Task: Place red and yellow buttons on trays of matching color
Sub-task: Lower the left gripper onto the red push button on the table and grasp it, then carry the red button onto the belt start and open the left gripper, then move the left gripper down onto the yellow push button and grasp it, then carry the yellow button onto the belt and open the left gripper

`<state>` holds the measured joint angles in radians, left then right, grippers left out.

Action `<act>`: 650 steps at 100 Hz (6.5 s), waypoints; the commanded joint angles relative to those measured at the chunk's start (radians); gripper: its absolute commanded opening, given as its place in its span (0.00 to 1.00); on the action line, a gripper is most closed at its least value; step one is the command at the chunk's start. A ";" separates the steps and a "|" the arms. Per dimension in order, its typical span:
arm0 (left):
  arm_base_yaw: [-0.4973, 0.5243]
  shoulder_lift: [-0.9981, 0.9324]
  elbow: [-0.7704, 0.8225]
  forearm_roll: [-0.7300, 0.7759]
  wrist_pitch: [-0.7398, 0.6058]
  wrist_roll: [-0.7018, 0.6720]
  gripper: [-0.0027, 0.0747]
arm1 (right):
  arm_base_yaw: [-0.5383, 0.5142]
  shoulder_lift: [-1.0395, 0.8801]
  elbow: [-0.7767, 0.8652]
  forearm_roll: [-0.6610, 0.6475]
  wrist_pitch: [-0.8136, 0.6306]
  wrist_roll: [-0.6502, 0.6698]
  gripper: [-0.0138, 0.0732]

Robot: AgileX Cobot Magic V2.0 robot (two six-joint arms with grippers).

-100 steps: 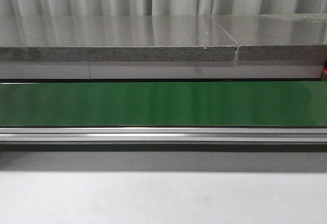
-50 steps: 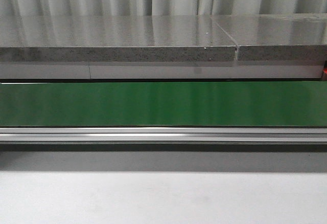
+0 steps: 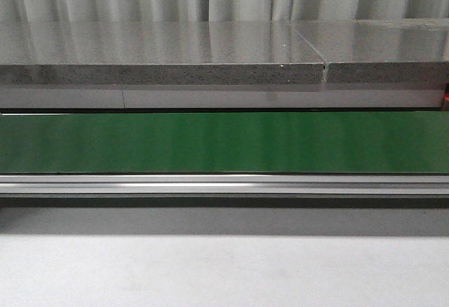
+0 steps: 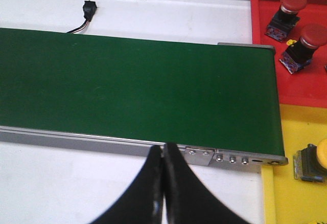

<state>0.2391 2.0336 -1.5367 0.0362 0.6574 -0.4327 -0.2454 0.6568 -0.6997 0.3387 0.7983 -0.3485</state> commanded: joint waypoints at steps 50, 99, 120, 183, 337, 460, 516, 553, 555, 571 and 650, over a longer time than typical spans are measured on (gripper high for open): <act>-0.004 -0.057 -0.039 -0.026 -0.006 0.002 0.02 | 0.001 -0.002 -0.023 0.011 -0.047 -0.012 0.08; -0.126 -0.261 -0.147 -0.036 0.190 0.157 0.01 | 0.001 -0.002 -0.023 0.011 -0.047 -0.012 0.08; -0.181 -0.356 -0.084 -0.036 0.203 0.168 0.01 | 0.001 -0.002 -0.023 0.011 -0.047 -0.012 0.08; -0.213 -0.504 0.310 -0.045 0.067 0.172 0.01 | 0.001 -0.002 -0.023 0.011 -0.047 -0.012 0.08; 0.049 -0.452 0.171 -0.119 0.028 0.262 0.86 | 0.001 -0.002 -0.023 0.011 -0.047 -0.012 0.08; 0.148 0.016 -0.109 -0.131 -0.028 0.262 0.84 | 0.001 -0.002 -0.023 0.011 -0.047 -0.012 0.08; 0.145 -0.050 -0.138 -0.129 0.069 0.262 0.01 | 0.001 -0.002 -0.023 0.011 -0.047 -0.012 0.08; 0.026 -0.359 -0.016 -0.138 0.115 0.262 0.01 | 0.001 -0.002 -0.023 0.011 -0.047 -0.012 0.08; 0.014 -0.377 -0.005 -0.138 0.115 0.262 0.01 | 0.001 -0.002 -0.023 0.011 -0.047 -0.012 0.08; -0.084 -0.507 0.135 -0.138 0.046 0.262 0.01 | 0.001 -0.002 -0.023 0.011 -0.047 -0.012 0.08; -0.206 -0.518 0.454 -0.191 -0.091 0.262 0.01 | 0.001 -0.002 -0.023 0.011 -0.047 -0.012 0.08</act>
<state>0.0391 1.5307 -1.0673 -0.1394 0.6276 -0.1698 -0.2454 0.6568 -0.6997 0.3387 0.7983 -0.3485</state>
